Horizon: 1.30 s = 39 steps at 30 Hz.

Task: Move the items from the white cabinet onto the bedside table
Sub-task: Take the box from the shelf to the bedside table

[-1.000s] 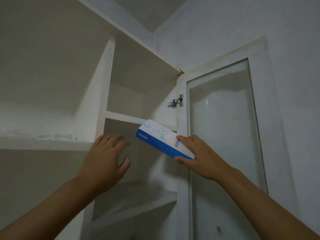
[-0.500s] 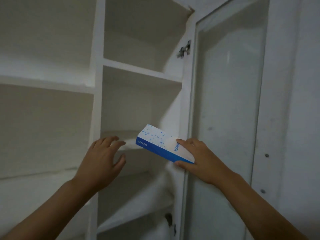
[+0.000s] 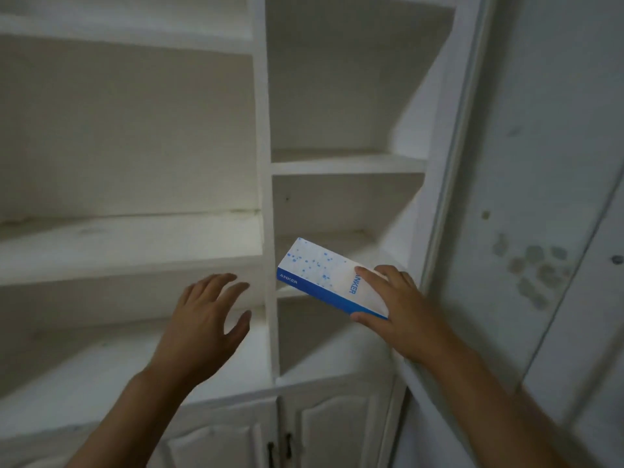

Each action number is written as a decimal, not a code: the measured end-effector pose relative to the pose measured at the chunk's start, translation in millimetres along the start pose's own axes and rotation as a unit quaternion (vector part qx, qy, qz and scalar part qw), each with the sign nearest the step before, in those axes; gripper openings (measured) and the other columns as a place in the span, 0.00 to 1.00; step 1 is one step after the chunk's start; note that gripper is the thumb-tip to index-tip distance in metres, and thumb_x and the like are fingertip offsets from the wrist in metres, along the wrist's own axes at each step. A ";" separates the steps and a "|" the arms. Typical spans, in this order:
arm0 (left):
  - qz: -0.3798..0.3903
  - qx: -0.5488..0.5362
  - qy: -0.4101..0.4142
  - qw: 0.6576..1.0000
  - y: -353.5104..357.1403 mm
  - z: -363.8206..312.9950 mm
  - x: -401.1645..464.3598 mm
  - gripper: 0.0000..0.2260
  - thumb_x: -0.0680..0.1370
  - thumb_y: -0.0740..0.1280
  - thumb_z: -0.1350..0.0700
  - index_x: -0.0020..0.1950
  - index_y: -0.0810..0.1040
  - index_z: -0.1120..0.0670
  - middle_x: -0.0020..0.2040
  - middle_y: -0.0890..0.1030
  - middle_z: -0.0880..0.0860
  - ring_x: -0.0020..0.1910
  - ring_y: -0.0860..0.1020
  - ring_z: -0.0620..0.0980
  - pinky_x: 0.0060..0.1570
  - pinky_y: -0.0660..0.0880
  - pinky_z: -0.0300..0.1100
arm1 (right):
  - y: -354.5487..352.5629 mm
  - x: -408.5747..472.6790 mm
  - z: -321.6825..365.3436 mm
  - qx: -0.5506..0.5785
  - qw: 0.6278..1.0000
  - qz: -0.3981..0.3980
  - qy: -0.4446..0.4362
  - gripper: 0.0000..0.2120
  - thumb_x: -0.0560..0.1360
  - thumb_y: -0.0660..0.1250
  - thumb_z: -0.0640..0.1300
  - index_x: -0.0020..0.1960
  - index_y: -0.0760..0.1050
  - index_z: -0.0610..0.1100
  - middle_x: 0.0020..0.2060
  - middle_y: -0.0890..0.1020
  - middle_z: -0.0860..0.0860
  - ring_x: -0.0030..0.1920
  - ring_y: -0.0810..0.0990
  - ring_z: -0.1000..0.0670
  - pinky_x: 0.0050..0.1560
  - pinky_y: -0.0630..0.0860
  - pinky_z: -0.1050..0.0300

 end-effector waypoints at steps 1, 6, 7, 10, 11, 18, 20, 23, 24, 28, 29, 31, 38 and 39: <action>0.008 0.001 -0.011 1.000 0.6 7.1 -15.9 0.25 0.78 0.57 0.39 0.72 0.74 0.48 0.71 0.74 0.50 0.71 0.69 0.53 0.71 0.67 0.51 | 13.3 -7.1 5.3 0.011 1.000 0.002 0.000 0.38 0.76 0.69 0.65 0.81 0.59 0.58 0.71 0.65 0.57 0.69 0.64 0.52 0.66 0.71 0.51; 0.036 0.024 -0.079 0.996 -6.3 44.4 -92.1 0.25 0.79 0.58 0.39 0.72 0.74 0.48 0.72 0.73 0.51 0.72 0.69 0.55 0.69 0.69 0.55 | 71.8 -37.5 39.5 0.057 0.998 0.020 -0.003 0.38 0.76 0.74 0.59 0.80 0.61 0.56 0.68 0.65 0.58 0.69 0.63 0.53 0.63 0.73 0.52; 0.038 0.027 -0.092 0.995 -9.0 50.6 -107.0 0.25 0.79 0.58 0.39 0.71 0.74 0.49 0.72 0.74 0.52 0.72 0.69 0.56 0.69 0.68 0.56 | 82.3 -43.7 48.1 0.063 0.998 0.029 -0.002 0.38 0.75 0.74 0.59 0.80 0.61 0.55 0.69 0.65 0.58 0.69 0.63 0.53 0.62 0.74 0.52; 0.037 0.030 -0.126 0.991 -21.5 66.2 -150.9 0.25 0.78 0.59 0.39 0.71 0.75 0.50 0.71 0.74 0.53 0.72 0.69 0.56 0.70 0.68 0.57 | 108.4 -62.8 77.3 0.076 0.996 0.046 -0.001 0.38 0.76 0.73 0.59 0.80 0.60 0.56 0.69 0.63 0.58 0.69 0.62 0.54 0.59 0.76 0.53; 0.034 0.031 -0.139 0.989 -27.4 71.6 -164.6 0.26 0.78 0.59 0.38 0.71 0.75 0.49 0.72 0.74 0.53 0.73 0.68 0.56 0.71 0.68 0.57 | 115.3 -67.4 88.3 0.084 0.995 0.050 -0.004 0.38 0.76 0.73 0.59 0.80 0.60 0.55 0.70 0.63 0.58 0.69 0.62 0.54 0.59 0.76 0.53; 0.035 0.038 -0.221 0.974 -70.9 109.7 -258.9 0.27 0.78 0.59 0.36 0.72 0.73 0.47 0.74 0.72 0.51 0.75 0.66 0.54 0.73 0.66 0.58 | 155.0 -95.5 176.9 0.143 0.985 0.089 -0.020 0.38 0.76 0.74 0.58 0.81 0.60 0.55 0.72 0.65 0.56 0.71 0.62 0.51 0.63 0.74 0.50; 0.032 0.038 -0.237 0.970 -86.5 118.6 -285.8 0.26 0.78 0.59 0.36 0.72 0.73 0.47 0.73 0.72 0.51 0.75 0.66 0.54 0.73 0.67 0.58 | 162.3 -105.6 207.5 0.156 0.983 0.096 -0.030 0.38 0.76 0.74 0.58 0.81 0.60 0.54 0.72 0.64 0.55 0.71 0.62 0.50 0.64 0.73 0.49; 0.029 0.030 -0.280 0.959 -114.3 138.7 -330.8 0.24 0.79 0.64 0.39 0.73 0.72 0.46 0.75 0.70 0.50 0.76 0.63 0.53 0.74 0.64 0.56 | 173.8 -122.1 256.4 0.154 0.980 0.117 -0.047 0.39 0.76 0.74 0.58 0.81 0.59 0.55 0.73 0.64 0.55 0.72 0.61 0.52 0.64 0.72 0.51; 0.026 0.034 -0.291 0.956 -125.0 145.8 -345.8 0.24 0.79 0.66 0.41 0.73 0.71 0.46 0.75 0.69 0.50 0.76 0.63 0.53 0.74 0.64 0.56 | 177.1 -127.2 273.4 0.154 0.979 0.122 -0.055 0.39 0.77 0.73 0.58 0.81 0.58 0.55 0.74 0.63 0.55 0.72 0.60 0.52 0.63 0.72 0.51; 0.012 0.063 -0.322 0.945 -174.4 171.2 -403.2 0.24 0.79 0.66 0.42 0.73 0.71 0.46 0.74 0.71 0.50 0.75 0.65 0.53 0.73 0.67 0.57 | 187.9 -145.5 342.0 0.155 0.974 0.141 -0.083 0.39 0.77 0.73 0.59 0.82 0.58 0.55 0.74 0.63 0.54 0.73 0.60 0.51 0.62 0.75 0.50; 0.009 0.068 -0.328 0.942 -186.3 177.0 -417.8 0.24 0.78 0.67 0.42 0.73 0.71 0.46 0.74 0.71 0.50 0.75 0.65 0.53 0.73 0.67 0.57 | 189.6 -149.8 360.3 0.158 0.973 0.144 -0.091 0.39 0.76 0.73 0.59 0.82 0.59 0.55 0.74 0.63 0.53 0.73 0.60 0.51 0.62 0.76 0.49; 0.004 0.079 -0.347 0.935 -209.8 189.6 -449.3 0.25 0.78 0.68 0.42 0.74 0.71 0.46 0.74 0.70 0.50 0.75 0.64 0.53 0.73 0.65 0.57 | 193.4 -158.2 400.5 0.162 0.969 0.150 -0.111 0.39 0.76 0.73 0.58 0.82 0.60 0.55 0.75 0.64 0.53 0.73 0.60 0.50 0.65 0.75 0.47; -0.025 0.115 -0.426 0.897 -288.3 232.3 -573.6 0.25 0.79 0.66 0.42 0.75 0.71 0.47 0.75 0.70 0.51 0.76 0.63 0.54 0.74 0.64 0.61 | 215.8 -195.4 558.5 0.168 0.948 0.171 -0.209 0.39 0.77 0.72 0.60 0.82 0.58 0.54 0.74 0.64 0.52 0.73 0.61 0.48 0.65 0.74 0.47; -0.028 0.127 -0.435 0.891 -299.9 237.0 -593.3 0.25 0.79 0.64 0.41 0.74 0.71 0.47 0.74 0.71 0.51 0.75 0.64 0.55 0.73 0.65 0.61 | 221.0 -202.6 582.5 0.169 0.942 0.180 -0.226 0.39 0.77 0.72 0.60 0.82 0.58 0.54 0.74 0.64 0.52 0.73 0.61 0.48 0.65 0.74 0.47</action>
Point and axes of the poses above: each hand's wrist, its own x-axis towards the middle knuckle, its own y-axis out of the palm, z = x × y, the point moved 10 cm from there along x, towards the middle knuckle
